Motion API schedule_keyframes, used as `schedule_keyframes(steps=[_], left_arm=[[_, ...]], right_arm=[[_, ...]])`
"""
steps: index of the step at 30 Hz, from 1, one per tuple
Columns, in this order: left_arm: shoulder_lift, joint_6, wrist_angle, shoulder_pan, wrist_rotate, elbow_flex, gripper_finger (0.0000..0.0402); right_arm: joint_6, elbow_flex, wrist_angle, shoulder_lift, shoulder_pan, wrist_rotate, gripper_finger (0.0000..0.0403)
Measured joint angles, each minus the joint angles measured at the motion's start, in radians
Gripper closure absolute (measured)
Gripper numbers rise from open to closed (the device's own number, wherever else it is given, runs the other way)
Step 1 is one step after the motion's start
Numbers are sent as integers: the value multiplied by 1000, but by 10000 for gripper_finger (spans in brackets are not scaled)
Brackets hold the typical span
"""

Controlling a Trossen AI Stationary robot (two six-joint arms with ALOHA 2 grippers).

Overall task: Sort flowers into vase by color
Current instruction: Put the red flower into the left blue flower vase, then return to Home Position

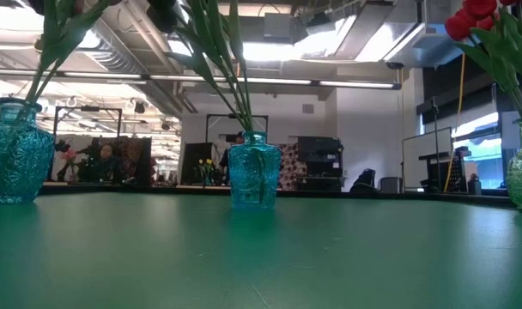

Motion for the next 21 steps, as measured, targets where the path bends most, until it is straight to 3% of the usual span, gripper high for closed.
schedule_keyframes(steps=[7,14,18,21], left_arm=[[137,-83,-302,0,0,174,269],[268,-66,-233,0,102,418,276],[272,-50,-176,0,77,495,278],[258,-27,-154,0,2,529,278]], right_arm=[[50,0,-51,-39,2,-132,177],[10,0,-77,-54,55,-184,177],[-35,-15,-88,-45,99,-184,178],[-36,-56,-86,-44,107,-185,178]])
